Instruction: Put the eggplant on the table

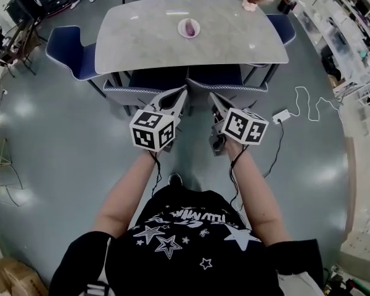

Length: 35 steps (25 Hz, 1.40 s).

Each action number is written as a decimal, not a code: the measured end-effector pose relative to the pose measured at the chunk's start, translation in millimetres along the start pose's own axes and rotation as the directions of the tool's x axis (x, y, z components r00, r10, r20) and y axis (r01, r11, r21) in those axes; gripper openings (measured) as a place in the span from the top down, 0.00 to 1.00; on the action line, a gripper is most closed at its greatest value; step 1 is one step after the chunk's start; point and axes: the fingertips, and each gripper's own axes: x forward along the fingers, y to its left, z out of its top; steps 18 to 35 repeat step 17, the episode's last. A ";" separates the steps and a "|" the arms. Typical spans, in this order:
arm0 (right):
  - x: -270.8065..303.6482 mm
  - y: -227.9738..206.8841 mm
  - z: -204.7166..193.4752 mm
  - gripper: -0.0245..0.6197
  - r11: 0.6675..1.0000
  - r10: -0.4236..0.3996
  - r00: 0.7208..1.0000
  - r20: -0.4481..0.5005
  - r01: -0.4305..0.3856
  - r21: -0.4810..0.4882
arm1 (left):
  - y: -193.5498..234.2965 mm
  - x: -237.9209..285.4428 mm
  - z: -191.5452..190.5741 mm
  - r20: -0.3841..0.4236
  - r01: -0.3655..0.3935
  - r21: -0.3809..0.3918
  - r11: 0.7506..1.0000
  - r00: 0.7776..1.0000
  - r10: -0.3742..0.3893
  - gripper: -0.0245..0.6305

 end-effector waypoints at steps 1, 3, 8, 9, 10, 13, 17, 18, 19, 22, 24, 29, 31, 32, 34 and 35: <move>-3.4 0.9 -1.4 0.95 1.000 0.007 1.000 -0.003 -0.007 -0.004 | -3.7 -1.8 0.0 0.004 -0.006 0.003 1.000 1.000 0.006 0.95; -11.9 3.3 -3.4 0.95 1.000 0.021 1.000 -0.009 -0.021 -0.021 | -13.5 -5.7 -1.3 0.011 -0.016 0.002 1.000 1.000 0.016 0.95; -49.0 5.6 -13.6 0.95 0.997 0.060 0.998 -0.026 -0.061 -0.047 | -53.9 -20.8 -10.3 0.023 -0.043 -0.003 0.999 0.999 0.043 0.95; -56.6 4.3 -16.5 0.95 0.997 0.066 0.997 -0.032 -0.068 -0.045 | -62.1 -23.6 -13.1 0.024 -0.051 -0.003 0.999 0.998 0.051 0.95; -63.9 2.5 -19.6 0.95 0.996 0.071 0.997 -0.037 -0.072 -0.042 | -69.8 -26.4 -16.4 0.023 -0.059 -0.002 0.998 0.998 0.059 0.95; -85.3 -2.9 -27.8 0.95 0.996 0.081 0.996 -0.047 -0.083 -0.035 | -92.8 -35.1 -27.0 0.018 -0.080 0.003 0.997 0.997 0.080 0.95; -113.9 -4.6 -35.1 0.95 0.994 0.096 0.994 -0.055 -0.098 -0.042 | -121.8 -48.5 -37.2 0.020 -0.104 0.016 0.994 0.994 0.104 0.95; -113.9 -4.6 -35.1 0.95 0.994 0.096 0.994 -0.055 -0.098 -0.042 | -121.8 -48.5 -37.2 0.020 -0.104 0.016 0.994 0.994 0.104 0.95; -113.9 -4.6 -35.1 0.95 0.994 0.096 0.994 -0.055 -0.098 -0.042 | -121.8 -48.5 -37.2 0.020 -0.104 0.016 0.994 0.994 0.104 0.95; -113.9 -4.6 -35.1 0.95 0.994 0.096 0.994 -0.055 -0.098 -0.042 | -121.8 -48.5 -37.2 0.020 -0.104 0.016 0.994 0.994 0.104 0.95; -113.9 -4.6 -35.1 0.95 0.994 0.096 0.994 -0.055 -0.098 -0.042 | -121.8 -48.5 -37.2 0.020 -0.104 0.016 0.994 0.994 0.104 0.95; -113.9 -4.6 -35.1 0.95 0.994 0.096 0.994 -0.055 -0.098 -0.042 | -121.8 -48.5 -37.2 0.020 -0.104 0.016 0.994 0.994 0.104 0.95; -113.9 -4.6 -35.1 0.95 0.994 0.096 0.994 -0.055 -0.098 -0.042 | -121.8 -48.5 -37.2 0.020 -0.104 0.016 0.994 0.994 0.104 0.95; -113.9 -4.6 -35.1 0.95 0.994 0.096 0.994 -0.055 -0.098 -0.042 | -121.8 -48.5 -37.2 0.020 -0.104 0.016 0.994 0.994 0.104 0.95; -113.9 -4.6 -35.1 0.95 0.994 0.096 0.994 -0.055 -0.098 -0.042 | -121.8 -48.5 -37.2 0.020 -0.104 0.016 0.994 0.994 0.104 0.95; -113.9 -4.6 -35.1 0.95 0.994 0.096 0.994 -0.055 -0.098 -0.042 | -121.8 -48.5 -37.2 0.020 -0.104 0.016 0.994 0.994 0.104 0.95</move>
